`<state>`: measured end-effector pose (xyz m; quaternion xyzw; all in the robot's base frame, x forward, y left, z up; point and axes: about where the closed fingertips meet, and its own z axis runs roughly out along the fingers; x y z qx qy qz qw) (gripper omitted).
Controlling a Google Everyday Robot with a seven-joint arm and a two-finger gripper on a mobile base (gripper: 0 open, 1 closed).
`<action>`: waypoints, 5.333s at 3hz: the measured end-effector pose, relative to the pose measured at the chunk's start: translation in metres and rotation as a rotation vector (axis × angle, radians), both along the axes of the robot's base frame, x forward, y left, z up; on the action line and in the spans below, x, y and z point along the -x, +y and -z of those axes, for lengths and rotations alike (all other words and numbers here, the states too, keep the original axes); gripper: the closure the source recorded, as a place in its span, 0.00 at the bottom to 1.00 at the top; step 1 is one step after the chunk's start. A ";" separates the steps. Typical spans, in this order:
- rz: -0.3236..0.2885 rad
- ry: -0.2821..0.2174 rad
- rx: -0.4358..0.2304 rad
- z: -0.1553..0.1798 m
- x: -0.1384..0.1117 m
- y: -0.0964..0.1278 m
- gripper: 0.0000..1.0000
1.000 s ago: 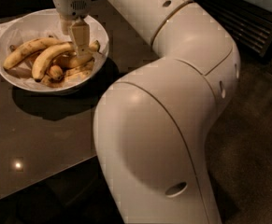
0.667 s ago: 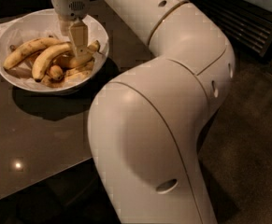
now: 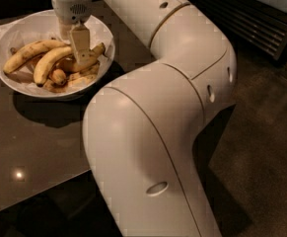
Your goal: Pick banana from white bowl
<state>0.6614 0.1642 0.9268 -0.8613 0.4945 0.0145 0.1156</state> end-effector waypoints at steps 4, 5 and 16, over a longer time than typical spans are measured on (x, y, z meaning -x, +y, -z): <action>0.022 0.074 -0.022 0.020 0.001 0.004 0.98; 0.022 0.074 -0.022 0.020 0.000 0.004 1.00; 0.393 -0.249 -0.275 -0.114 0.076 -0.096 1.00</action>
Offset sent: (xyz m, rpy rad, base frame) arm -0.0353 -0.0340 -0.0263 -0.0988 0.2688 -0.0362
